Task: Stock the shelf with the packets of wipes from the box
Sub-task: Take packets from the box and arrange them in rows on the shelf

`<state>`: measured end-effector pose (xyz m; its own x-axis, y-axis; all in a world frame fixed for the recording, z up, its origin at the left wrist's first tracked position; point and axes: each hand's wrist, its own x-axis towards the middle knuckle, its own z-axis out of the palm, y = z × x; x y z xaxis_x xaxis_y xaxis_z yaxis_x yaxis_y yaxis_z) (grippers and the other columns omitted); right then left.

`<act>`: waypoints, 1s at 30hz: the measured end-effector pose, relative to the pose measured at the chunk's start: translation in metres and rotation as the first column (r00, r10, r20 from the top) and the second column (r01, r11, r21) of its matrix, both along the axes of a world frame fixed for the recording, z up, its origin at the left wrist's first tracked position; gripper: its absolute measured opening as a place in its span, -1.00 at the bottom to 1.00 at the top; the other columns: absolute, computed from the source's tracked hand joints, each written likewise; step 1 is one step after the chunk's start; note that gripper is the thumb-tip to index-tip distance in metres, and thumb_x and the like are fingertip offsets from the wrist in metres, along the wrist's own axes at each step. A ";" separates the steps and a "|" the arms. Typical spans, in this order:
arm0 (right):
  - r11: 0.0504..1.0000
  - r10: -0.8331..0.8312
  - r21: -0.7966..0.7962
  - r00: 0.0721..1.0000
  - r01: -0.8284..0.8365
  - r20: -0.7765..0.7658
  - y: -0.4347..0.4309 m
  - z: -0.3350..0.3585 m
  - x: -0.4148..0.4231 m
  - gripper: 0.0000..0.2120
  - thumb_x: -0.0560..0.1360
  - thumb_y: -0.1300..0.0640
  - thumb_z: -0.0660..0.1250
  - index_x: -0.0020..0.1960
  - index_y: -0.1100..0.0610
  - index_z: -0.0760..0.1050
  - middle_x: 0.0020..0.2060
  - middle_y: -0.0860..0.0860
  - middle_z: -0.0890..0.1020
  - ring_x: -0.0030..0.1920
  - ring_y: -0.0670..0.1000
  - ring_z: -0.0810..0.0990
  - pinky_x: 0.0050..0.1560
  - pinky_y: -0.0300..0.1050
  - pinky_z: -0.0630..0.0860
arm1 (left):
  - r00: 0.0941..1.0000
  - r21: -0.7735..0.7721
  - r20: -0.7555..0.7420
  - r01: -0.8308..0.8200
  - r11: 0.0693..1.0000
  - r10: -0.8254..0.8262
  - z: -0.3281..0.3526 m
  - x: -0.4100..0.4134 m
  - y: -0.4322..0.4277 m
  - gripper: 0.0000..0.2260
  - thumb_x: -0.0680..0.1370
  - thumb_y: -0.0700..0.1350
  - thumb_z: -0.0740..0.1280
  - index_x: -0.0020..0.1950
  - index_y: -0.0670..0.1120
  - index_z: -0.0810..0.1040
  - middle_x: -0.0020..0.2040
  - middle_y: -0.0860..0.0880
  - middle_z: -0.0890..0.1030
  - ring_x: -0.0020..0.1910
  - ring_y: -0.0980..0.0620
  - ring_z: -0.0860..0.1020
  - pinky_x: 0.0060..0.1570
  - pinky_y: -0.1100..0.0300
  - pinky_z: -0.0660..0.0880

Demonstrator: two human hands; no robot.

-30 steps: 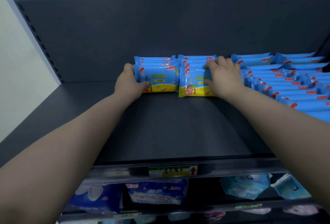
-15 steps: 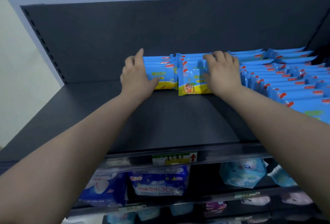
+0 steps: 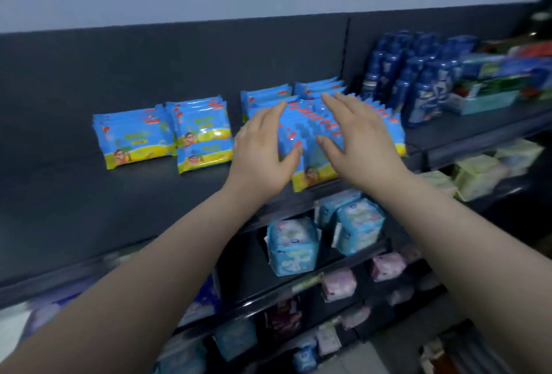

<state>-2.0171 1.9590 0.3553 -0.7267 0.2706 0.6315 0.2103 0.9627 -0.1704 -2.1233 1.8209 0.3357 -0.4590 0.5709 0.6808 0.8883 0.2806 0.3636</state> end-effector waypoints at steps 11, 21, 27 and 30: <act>0.919 -0.366 -0.094 0.918 0.382 0.152 0.114 -0.054 0.267 -0.40 0.48 0.03 0.33 0.46 0.11 0.25 0.40 0.15 0.36 0.39 0.18 0.32 0.37 0.09 0.28 | 0.953 -0.143 0.080 0.300 0.943 -0.291 -0.042 0.205 0.156 -0.43 0.54 -0.01 0.32 0.49 -0.08 0.20 0.39 -0.08 0.34 0.39 -0.08 0.29 0.37 -0.04 0.23; 0.723 -0.601 -0.244 0.763 0.646 0.239 0.165 -0.115 0.443 -0.42 0.45 0.10 0.36 0.43 0.13 0.31 0.38 0.17 0.39 0.38 0.17 0.35 0.38 0.07 0.29 | 0.859 -0.239 0.218 0.507 0.828 -0.463 -0.103 0.323 0.244 -0.41 0.51 -0.04 0.35 0.48 -0.08 0.23 0.39 -0.09 0.35 0.39 -0.07 0.29 0.38 0.02 0.23; 0.573 -0.707 -0.308 0.649 0.759 0.282 0.192 -0.145 0.502 -0.44 0.47 0.10 0.36 0.43 0.13 0.31 0.38 0.15 0.40 0.40 0.12 0.33 0.36 0.00 0.26 | 0.803 -0.333 0.272 0.596 0.731 -0.531 -0.130 0.353 0.303 -0.42 0.52 -0.01 0.33 0.50 -0.06 0.20 0.41 -0.07 0.33 0.40 -0.07 0.29 0.37 -0.01 0.26; 0.524 -0.733 -0.321 0.610 0.789 0.301 0.211 -0.154 0.518 -0.44 0.49 0.09 0.34 0.45 0.10 0.29 0.40 0.11 0.38 0.42 0.09 0.30 0.37 -0.02 0.24 | 0.768 -0.348 0.300 0.640 0.685 -0.565 -0.137 0.360 0.337 -0.42 0.53 -0.03 0.33 0.50 -0.05 0.19 0.42 -0.07 0.32 0.40 -0.06 0.27 0.38 0.03 0.24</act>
<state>-1.4993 2.1700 0.2009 -0.1809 0.9481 0.2615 0.8744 0.2768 -0.3986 -1.7633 2.1575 0.1987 0.0069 0.9634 0.2680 0.8590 -0.1429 0.4917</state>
